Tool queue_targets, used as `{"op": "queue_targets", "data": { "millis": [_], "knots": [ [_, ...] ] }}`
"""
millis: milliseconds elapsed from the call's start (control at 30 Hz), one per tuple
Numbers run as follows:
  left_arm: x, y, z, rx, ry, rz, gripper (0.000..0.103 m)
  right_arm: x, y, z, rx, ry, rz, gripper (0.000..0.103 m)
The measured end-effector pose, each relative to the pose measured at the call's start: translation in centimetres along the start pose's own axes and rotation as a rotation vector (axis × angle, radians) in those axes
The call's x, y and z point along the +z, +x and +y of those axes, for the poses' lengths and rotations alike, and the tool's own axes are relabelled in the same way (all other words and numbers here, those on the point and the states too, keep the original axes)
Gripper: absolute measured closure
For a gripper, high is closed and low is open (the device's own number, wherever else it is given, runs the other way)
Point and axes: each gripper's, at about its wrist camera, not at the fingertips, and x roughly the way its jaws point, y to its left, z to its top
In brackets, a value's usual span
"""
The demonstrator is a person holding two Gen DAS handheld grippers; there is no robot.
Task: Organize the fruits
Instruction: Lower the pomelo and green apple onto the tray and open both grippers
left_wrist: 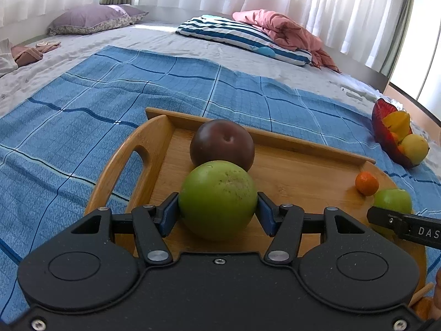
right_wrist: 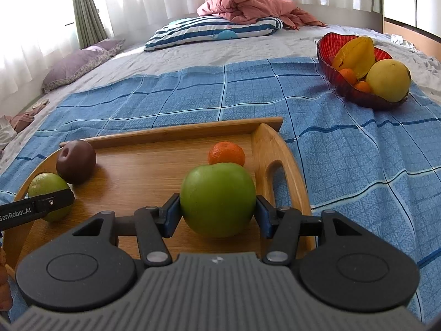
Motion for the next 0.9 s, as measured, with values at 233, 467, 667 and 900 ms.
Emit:
{"op": "queue_targets", "data": {
  "millis": [233, 467, 667, 900],
  "knots": [
    [-0.2, -0.9, -0.4, 0.012, 0.056, -0.014, 0.023, 0.0, -0.5, 0.1, 0.006, -0.008, -0.022, 0.028],
    [-1.1, -1.8, -0.3, -0.002, 0.057, -0.007, 0.002, -0.4, -2.1, 0.2, 0.018, -0.055, -0.085, 0.012],
    [-2.2, -2.7, -0.5, 0.013, 0.083, -0.015, 0.000, -0.8, -3.1, -0.7, 0.060, -0.014, -0.107, 0.008],
    [-3.2, -3.9, -0.6, 0.000, 0.085, -0.014, 0.000, -1.6, -4.7, -1.8, 0.133, 0.028, -0.203, 0.001]
  ]
}}
